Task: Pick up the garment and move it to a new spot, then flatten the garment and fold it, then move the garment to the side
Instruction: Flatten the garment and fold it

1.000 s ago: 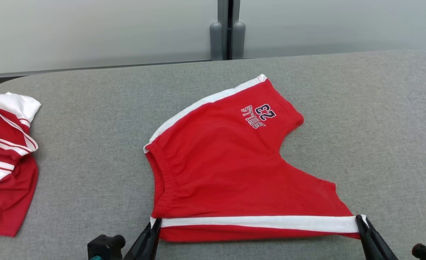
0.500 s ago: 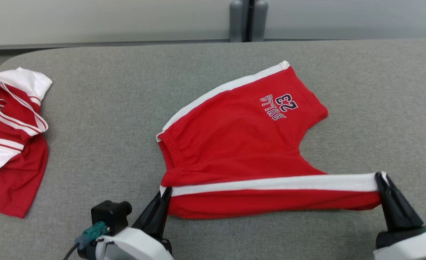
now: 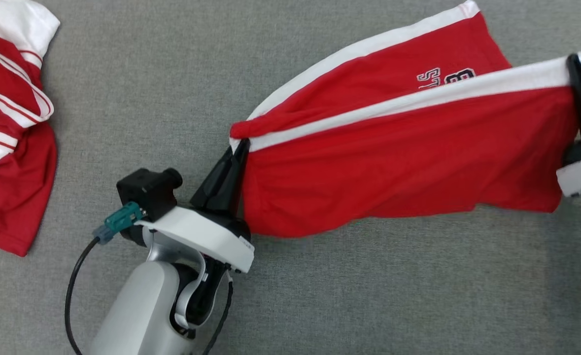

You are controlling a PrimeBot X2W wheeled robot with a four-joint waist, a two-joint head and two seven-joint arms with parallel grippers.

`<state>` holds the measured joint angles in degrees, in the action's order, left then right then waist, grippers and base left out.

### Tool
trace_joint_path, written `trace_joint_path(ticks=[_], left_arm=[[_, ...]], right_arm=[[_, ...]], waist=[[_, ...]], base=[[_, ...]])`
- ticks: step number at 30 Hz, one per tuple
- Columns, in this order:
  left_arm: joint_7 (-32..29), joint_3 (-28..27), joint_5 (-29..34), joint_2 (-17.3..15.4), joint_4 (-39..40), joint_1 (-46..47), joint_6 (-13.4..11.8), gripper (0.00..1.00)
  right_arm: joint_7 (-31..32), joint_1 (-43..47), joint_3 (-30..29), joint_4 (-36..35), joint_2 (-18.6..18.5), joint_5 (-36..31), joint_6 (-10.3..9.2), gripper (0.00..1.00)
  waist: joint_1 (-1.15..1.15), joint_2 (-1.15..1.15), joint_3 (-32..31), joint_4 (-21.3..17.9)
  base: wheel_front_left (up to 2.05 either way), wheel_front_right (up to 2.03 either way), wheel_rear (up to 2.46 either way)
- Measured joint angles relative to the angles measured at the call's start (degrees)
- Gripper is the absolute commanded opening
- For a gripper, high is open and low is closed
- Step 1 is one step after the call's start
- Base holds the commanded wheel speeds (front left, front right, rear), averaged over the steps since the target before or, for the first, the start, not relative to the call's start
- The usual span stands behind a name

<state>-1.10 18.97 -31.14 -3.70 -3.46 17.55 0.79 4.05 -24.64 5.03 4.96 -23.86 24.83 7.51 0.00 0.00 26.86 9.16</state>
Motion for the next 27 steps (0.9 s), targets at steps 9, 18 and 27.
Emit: trace_joint_path(ticks=[9, 18, 27], left_arm=[[4.4, 1.6, -1.6, 0.8, -6.4, 9.0, -0.5, 0.0], [6.7, 4.1, -5.6, 0.9, -10.6, 11.5, -0.6, 0.93], [13.3, 5.7, -4.9, 0.9, -12.9, 11.8, -4.0, 1.0]], right_arm=[[-0.6, -18.4, 10.2, 13.5, -3.5, 3.0, -0.01, 0.0], [-6.0, -27.9, 19.4, 25.0, -4.9, 6.1, -0.01, 0.96], [-17.7, -26.4, 20.5, 28.7, -3.3, 6.3, -0.01, 1.0]], waist=[[0.0, 0.0, 6.2, 3.8], [0.0, 0.0, 7.1, 5.7], [0.0, 0.0, 4.1, 4.9]], base=[[0.0, 0.0, 0.0], [0.0, 0.0, 0.0], [0.0, 0.0, 0.0]])
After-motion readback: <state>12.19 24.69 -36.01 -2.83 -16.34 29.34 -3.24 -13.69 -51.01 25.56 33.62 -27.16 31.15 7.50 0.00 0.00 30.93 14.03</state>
